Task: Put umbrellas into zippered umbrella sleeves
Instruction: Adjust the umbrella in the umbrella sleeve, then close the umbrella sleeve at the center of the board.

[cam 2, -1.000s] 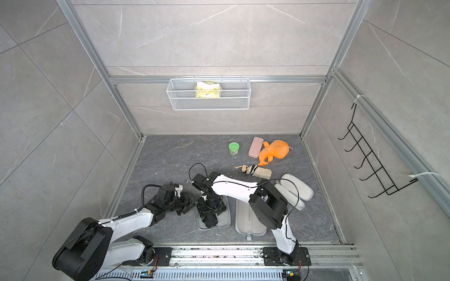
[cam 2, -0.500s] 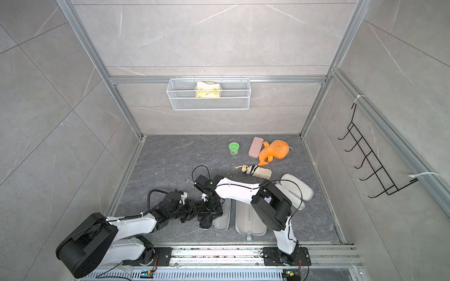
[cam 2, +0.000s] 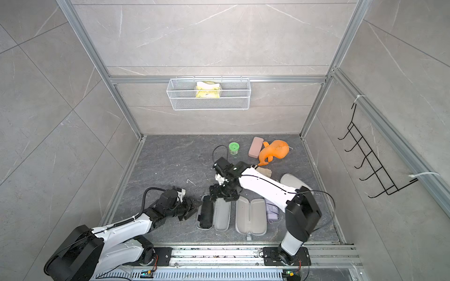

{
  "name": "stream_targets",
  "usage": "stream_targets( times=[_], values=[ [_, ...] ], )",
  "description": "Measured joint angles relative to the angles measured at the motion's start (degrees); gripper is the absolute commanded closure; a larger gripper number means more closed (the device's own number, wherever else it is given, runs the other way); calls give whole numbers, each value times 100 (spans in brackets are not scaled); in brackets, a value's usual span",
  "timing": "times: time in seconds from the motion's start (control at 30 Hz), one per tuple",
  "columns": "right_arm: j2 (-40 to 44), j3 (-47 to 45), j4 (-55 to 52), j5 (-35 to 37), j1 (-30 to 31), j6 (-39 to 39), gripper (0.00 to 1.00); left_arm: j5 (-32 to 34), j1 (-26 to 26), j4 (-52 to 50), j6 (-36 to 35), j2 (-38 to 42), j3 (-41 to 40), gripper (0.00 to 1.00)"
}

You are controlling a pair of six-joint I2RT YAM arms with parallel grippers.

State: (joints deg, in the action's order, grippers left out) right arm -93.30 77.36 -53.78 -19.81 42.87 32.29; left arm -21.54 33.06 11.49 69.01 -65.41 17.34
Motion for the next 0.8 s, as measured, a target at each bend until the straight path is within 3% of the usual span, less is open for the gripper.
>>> stream_targets(
  times=[0.1,0.4,0.5,0.8],
  values=[
    [264,-350,35,9,-273,-42,16,-50,-33,-203,-275,-195,251,38],
    [-79,-1314,852,-308,-155,162,17,-162,-31,-424,-717,-483,420,41],
    [-116,-1458,1102,-446,-55,278,18,-205,-13,-411,-772,-649,420,46],
    [-111,-1534,2297,-1346,363,1080,20,-422,35,-120,-739,-911,407,74]
  ],
)
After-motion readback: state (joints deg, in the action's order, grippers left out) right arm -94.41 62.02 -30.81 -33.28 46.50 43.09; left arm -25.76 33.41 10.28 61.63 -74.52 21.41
